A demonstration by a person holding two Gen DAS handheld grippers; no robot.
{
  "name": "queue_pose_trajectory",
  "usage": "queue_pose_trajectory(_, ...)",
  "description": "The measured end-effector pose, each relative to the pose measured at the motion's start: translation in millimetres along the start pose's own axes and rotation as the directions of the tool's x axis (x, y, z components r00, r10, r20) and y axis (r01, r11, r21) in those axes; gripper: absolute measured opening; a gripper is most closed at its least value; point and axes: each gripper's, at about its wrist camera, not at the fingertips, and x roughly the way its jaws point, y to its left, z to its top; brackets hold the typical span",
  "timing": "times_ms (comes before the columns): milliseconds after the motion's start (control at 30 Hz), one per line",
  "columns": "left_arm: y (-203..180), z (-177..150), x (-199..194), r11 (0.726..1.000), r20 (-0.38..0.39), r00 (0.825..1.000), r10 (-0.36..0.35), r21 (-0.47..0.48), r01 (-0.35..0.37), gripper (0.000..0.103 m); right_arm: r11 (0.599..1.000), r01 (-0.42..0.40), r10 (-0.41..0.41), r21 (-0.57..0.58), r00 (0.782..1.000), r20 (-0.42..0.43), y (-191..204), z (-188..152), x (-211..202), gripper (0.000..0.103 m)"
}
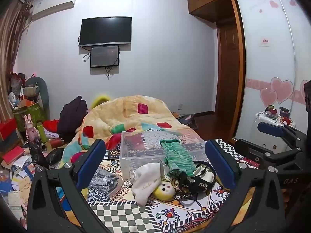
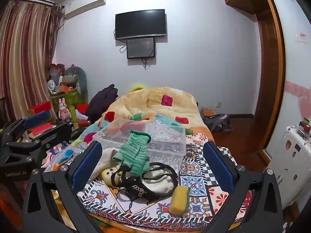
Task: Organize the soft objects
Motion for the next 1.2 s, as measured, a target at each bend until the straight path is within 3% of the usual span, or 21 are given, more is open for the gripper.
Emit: queue_pose_trajectory(1200,2.3,1.9,-4.4,1.000,0.007,1.000,0.018,-0.004,-0.018,0.103,1.000,-0.002,0.002,0.004,1.000,0.020,1.4,2.7,-5.8,0.103)
